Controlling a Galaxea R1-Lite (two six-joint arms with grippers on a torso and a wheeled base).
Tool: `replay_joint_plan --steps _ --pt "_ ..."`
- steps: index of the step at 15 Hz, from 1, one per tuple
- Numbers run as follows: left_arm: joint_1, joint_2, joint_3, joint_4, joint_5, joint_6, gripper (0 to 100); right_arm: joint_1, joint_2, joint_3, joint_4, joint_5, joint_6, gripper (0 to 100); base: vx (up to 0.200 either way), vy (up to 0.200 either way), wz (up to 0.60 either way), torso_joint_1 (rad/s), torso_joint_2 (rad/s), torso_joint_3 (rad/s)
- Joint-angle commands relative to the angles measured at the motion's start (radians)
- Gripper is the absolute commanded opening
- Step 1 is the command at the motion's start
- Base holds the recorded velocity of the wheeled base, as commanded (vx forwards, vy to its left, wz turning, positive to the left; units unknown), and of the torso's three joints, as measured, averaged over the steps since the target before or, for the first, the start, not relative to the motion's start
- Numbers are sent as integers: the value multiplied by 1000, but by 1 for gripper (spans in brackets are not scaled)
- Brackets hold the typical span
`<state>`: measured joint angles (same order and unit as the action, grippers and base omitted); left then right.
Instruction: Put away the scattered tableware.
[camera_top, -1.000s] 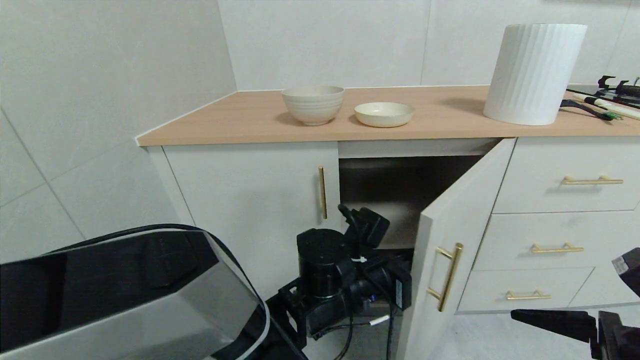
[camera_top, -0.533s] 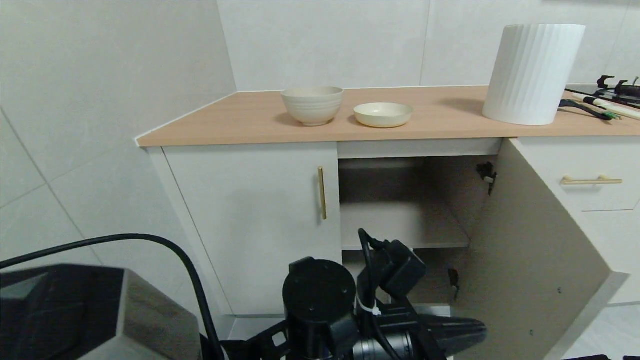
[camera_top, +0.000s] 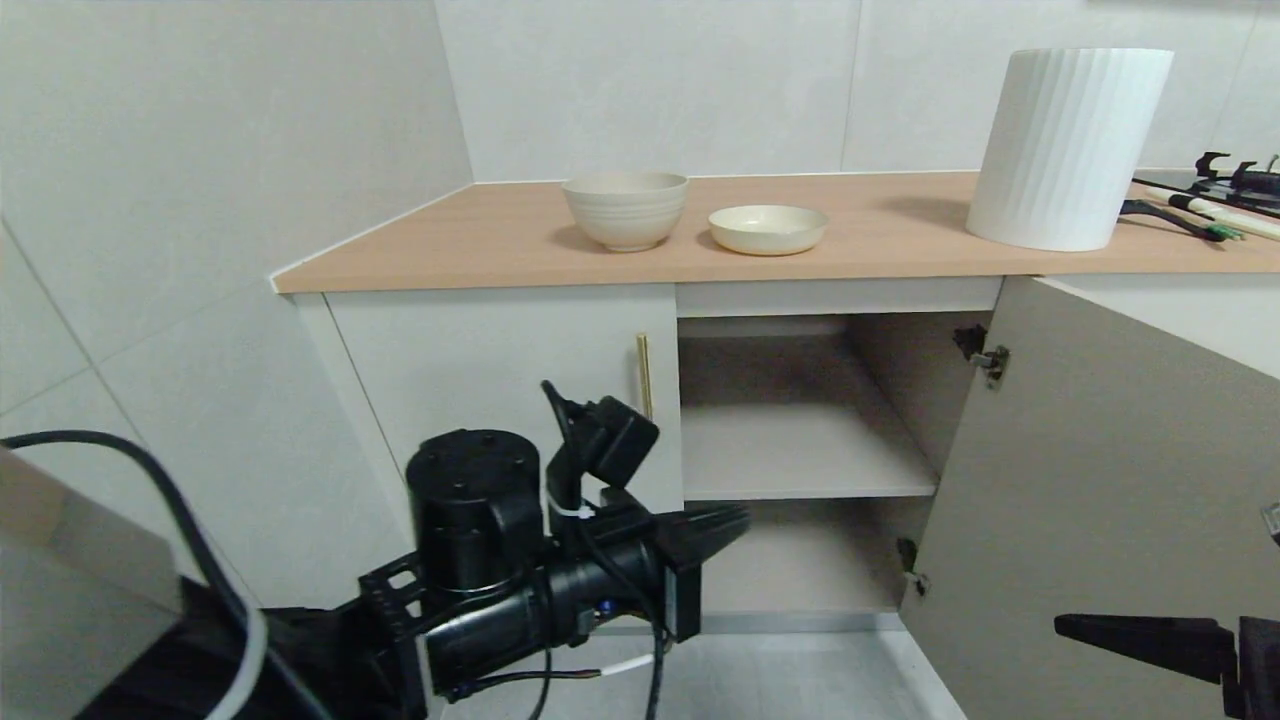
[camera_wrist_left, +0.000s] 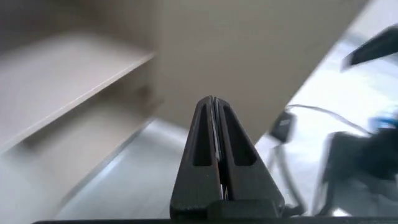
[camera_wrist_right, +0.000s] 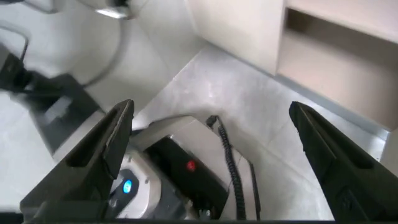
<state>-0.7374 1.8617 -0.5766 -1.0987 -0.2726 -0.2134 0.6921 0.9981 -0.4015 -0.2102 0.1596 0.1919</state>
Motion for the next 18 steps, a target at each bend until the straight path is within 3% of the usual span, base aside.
replay_joint_plan --steps 1,3,4,6,8,9,13,18 --pt "125 -271 121 161 46 11 0 -5 36 -25 0 -5 3 100 0 0 0 0 0 0" --pt "185 -420 159 303 56 11 0 -8 48 -37 3 -23 3 100 0 0 0 0 0 0" --pt "245 -547 158 467 58 11 0 -8 59 -65 6 -68 3 100 0 0 0 0 0 0" --pt "313 -688 123 671 58 9 0 -8 90 -148 86 -114 3 100 0 0 0 0 0 0" --pt "348 -745 92 769 58 9 0 -13 129 -237 180 -115 6 100 0 0 0 0 0 0" --pt "378 -779 66 847 58 6 100 -40 200 -312 189 -115 20 100 0 0 0 0 0 0" --pt "408 -791 26 890 58 5 100 -114 378 -464 189 -117 18 100 0 0 0 0 0 0" --pt "426 -736 9 890 59 0 100 -144 392 -419 189 -114 17 100 0 0 0 0 0 0"
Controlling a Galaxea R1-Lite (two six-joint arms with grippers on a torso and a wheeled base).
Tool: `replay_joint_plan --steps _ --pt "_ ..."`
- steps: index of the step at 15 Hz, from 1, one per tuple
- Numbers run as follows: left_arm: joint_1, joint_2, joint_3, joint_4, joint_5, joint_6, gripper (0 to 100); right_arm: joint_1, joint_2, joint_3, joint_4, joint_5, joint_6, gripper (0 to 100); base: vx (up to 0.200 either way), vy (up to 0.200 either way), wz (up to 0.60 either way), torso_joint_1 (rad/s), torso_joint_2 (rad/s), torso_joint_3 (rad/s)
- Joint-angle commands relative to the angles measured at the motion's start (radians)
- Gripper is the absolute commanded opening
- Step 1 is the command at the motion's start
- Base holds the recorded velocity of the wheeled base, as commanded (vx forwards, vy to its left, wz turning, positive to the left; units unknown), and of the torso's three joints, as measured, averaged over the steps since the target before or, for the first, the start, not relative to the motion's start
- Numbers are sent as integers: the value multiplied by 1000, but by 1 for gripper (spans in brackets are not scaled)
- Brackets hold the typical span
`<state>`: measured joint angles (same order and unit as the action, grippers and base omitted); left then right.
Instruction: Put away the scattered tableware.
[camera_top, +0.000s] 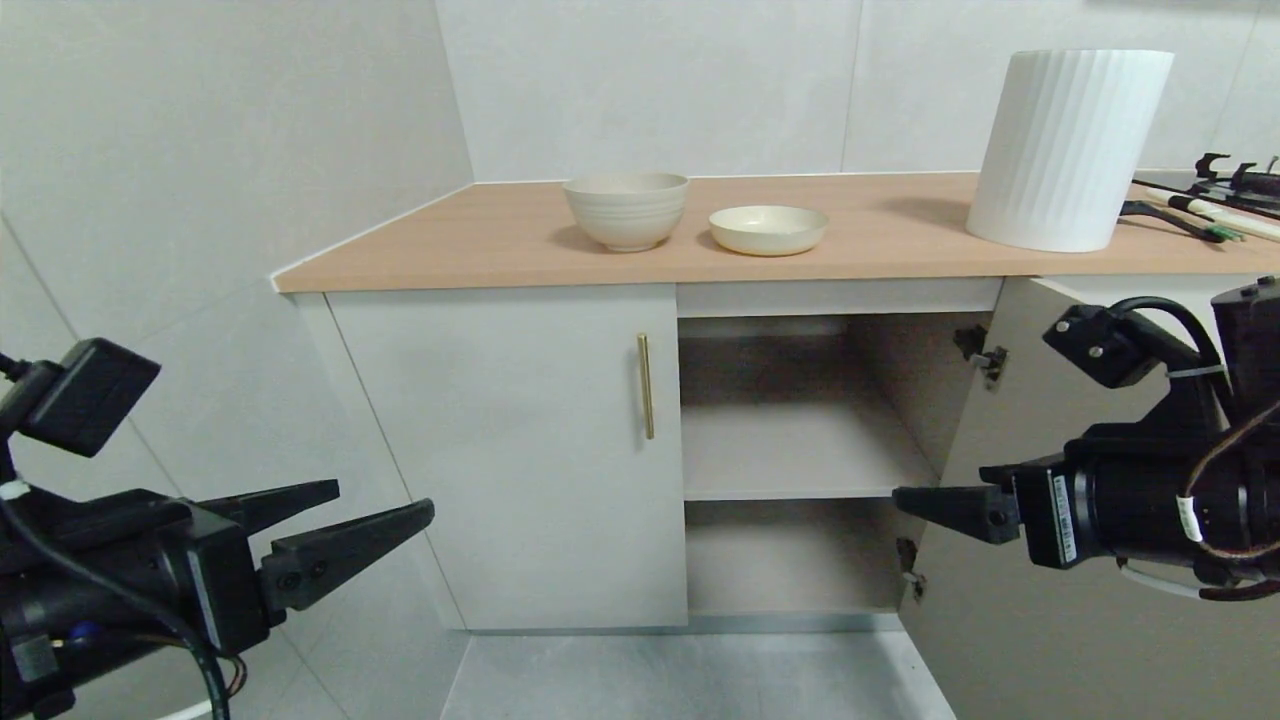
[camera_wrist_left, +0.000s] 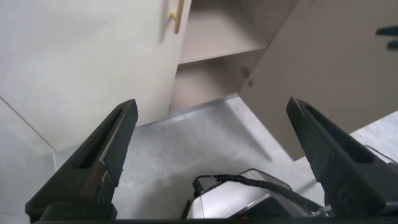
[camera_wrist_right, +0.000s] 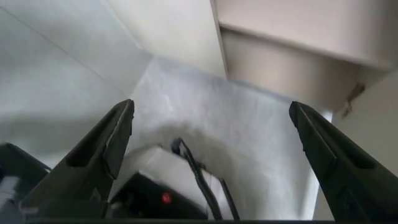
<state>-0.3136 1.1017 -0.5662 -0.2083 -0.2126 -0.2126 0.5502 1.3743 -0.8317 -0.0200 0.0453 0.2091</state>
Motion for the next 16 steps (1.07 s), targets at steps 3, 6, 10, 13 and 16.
replay_joint_plan --steps 3,6,10,13,16 --pt "2 23 2 -2 2 -1 100 -3 0 17 -1 1 -2 100 0 0 0 0 0 0" --pt "2 18 0 -2 2 -1 100 -3 -6 14 -1 -1 -1 100 0 0 0 0 0 0" --pt "5 17 -1 -2 2 -1 100 -1 -6 11 -5 1 3 100 100 0 0 -1 0 4" --pt "8 18 -1 -2 2 -1 100 -1 -7 16 -34 1 4 100 200 0 0 4 2 1" --pt "10 18 -1 -2 2 -2 100 0 -17 16 -31 1 21 100 200 0 0 4 2 -1"
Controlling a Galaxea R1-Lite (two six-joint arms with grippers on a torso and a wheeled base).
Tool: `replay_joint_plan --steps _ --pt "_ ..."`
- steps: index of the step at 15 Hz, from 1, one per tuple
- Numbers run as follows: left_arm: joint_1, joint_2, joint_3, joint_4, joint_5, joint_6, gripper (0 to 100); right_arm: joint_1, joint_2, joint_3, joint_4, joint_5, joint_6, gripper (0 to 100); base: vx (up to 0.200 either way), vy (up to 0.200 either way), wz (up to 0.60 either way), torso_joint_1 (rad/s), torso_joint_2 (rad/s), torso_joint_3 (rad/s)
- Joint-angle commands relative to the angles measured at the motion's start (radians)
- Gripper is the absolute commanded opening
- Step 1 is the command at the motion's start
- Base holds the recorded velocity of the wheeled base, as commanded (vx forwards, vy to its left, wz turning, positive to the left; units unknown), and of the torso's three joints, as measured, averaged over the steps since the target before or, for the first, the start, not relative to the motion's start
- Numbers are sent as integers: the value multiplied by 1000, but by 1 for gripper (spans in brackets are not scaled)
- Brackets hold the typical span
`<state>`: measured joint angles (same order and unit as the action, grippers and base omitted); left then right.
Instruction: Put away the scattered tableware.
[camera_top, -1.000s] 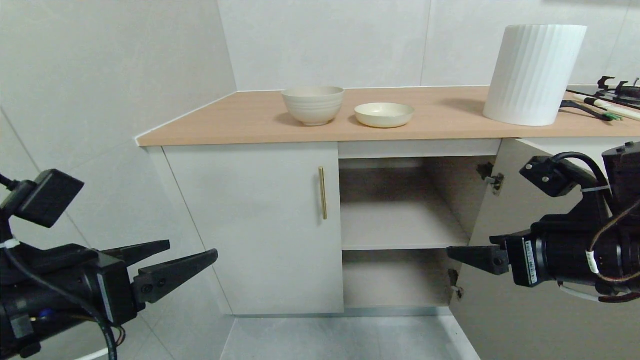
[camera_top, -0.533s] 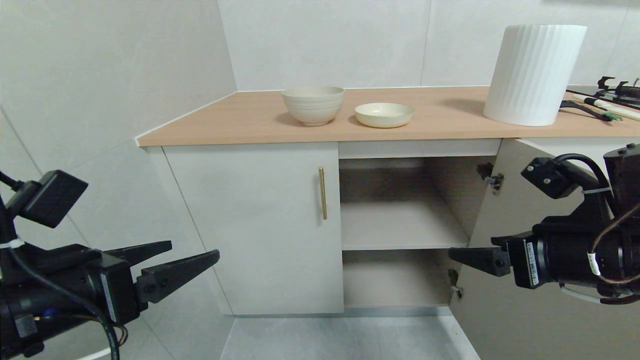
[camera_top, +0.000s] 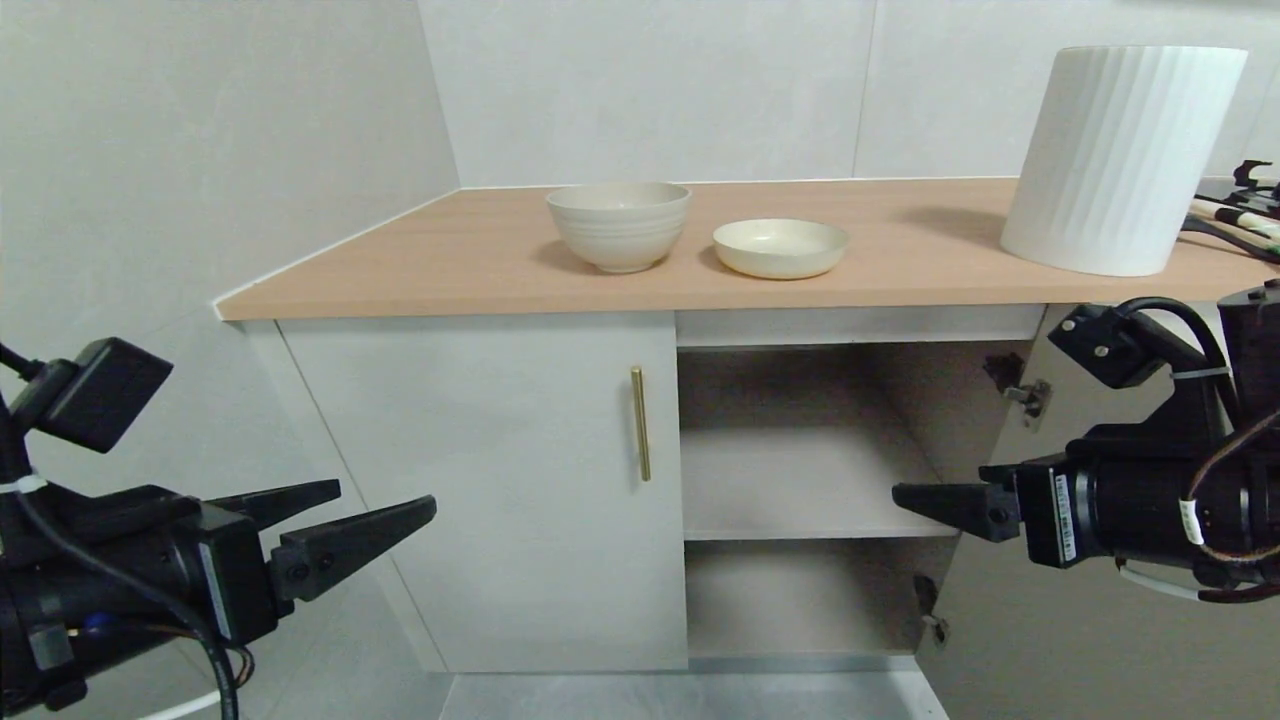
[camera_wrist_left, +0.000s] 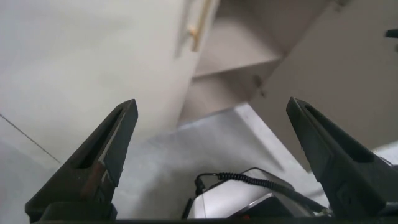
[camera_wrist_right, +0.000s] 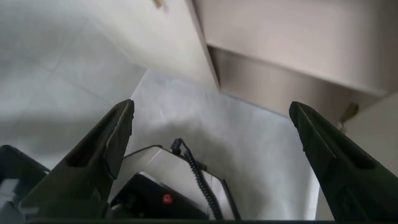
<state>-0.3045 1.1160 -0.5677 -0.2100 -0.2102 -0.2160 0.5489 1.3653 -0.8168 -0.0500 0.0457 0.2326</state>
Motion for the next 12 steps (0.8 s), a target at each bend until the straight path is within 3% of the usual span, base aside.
replay_joint_plan --steps 1,2,12 --pt "-1 5 -1 0 -1 -10 100 2 -9 1 1 3 11 100 200 0 0 2 -2 7" --pt "-1 4 -1 -2 -1 -17 100 2 -17 4 1 6 13 100 200 0 0 2 2 2" --pt "-1 4 0 -2 -8 -19 100 2 -48 34 -8 19 4 100 0 0 0 0 0 0"
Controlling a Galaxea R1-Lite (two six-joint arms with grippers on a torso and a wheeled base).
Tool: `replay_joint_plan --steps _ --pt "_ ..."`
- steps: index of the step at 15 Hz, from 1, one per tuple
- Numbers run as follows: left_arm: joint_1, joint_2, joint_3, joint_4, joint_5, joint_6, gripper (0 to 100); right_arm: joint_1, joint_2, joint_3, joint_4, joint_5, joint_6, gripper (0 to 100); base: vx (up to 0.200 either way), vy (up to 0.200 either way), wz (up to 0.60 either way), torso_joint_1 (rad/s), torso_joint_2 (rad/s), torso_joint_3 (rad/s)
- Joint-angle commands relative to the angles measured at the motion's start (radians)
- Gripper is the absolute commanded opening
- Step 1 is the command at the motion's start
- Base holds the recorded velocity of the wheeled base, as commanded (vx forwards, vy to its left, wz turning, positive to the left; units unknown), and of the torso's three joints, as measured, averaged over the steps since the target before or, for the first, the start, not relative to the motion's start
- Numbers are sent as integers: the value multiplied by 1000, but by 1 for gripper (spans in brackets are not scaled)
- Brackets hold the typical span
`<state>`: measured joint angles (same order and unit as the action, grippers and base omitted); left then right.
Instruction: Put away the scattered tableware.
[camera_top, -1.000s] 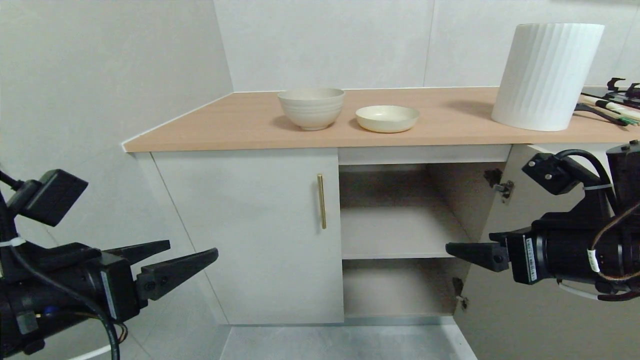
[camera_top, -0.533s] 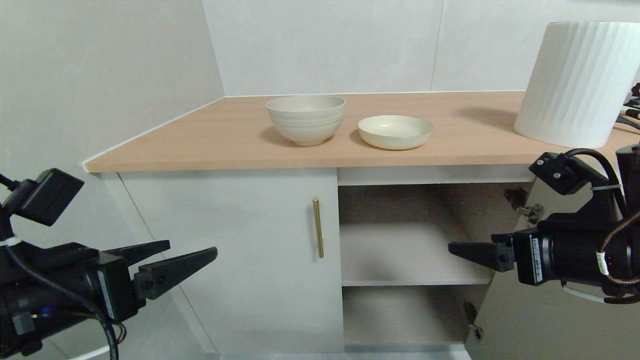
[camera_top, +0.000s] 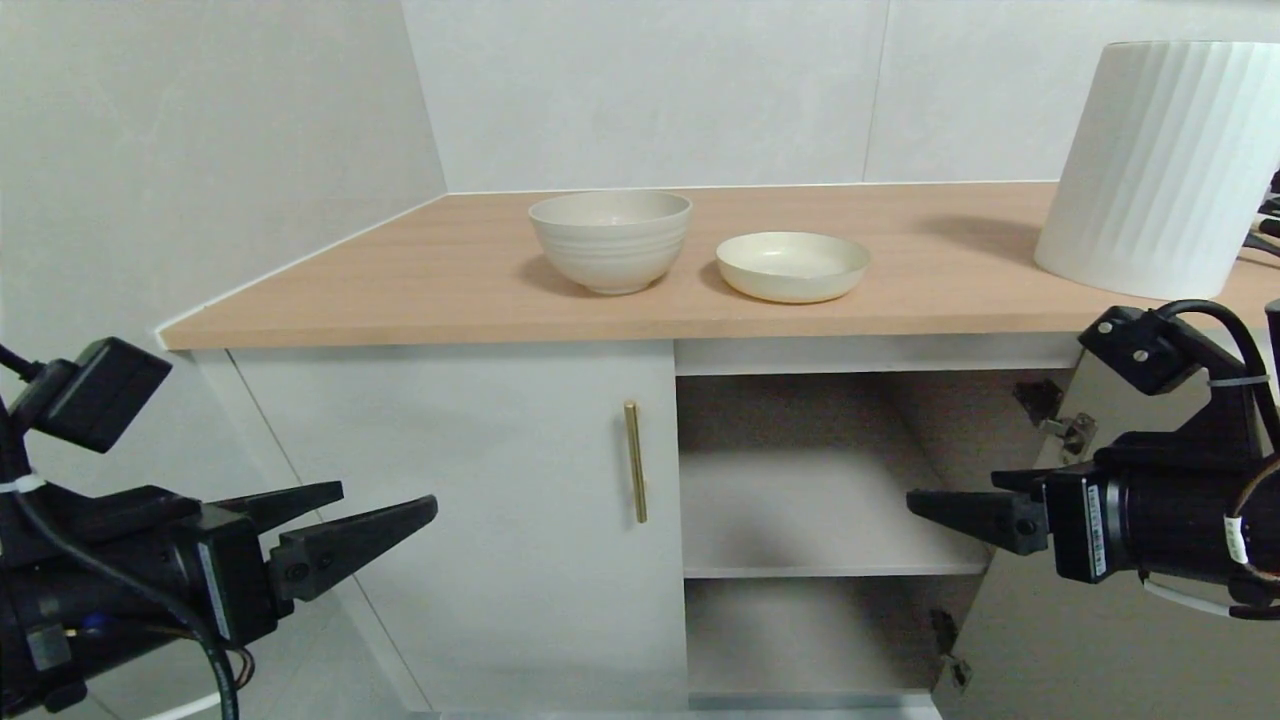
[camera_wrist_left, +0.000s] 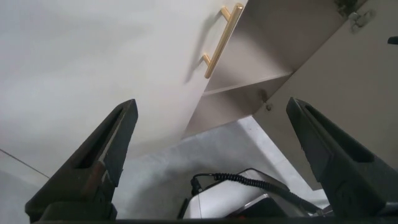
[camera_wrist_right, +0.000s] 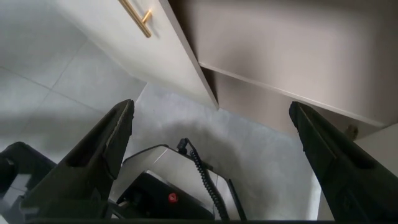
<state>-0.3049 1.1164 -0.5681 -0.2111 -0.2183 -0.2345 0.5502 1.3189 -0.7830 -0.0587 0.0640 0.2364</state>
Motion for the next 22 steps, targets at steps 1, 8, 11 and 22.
replay_joint_plan --steps 1,8,11,22 --pt "0 6 1 -1 -1 0 100 0 2 -1 0 -1 0 100 0 0 0 0 0 0" --pt "0 22 4 -2 -1 0 100 0 14 1 0 -1 0 100 0 0 0 103 -329 -250" --pt "0 22 4 -2 -1 0 100 0 25 1 0 -1 0 100 0 0 0 168 -481 -284" --pt "0 53 -26 -2 -3 -2 100 -1 57 -4 -9 -1 -3 100 0 0 0 165 -399 -238"
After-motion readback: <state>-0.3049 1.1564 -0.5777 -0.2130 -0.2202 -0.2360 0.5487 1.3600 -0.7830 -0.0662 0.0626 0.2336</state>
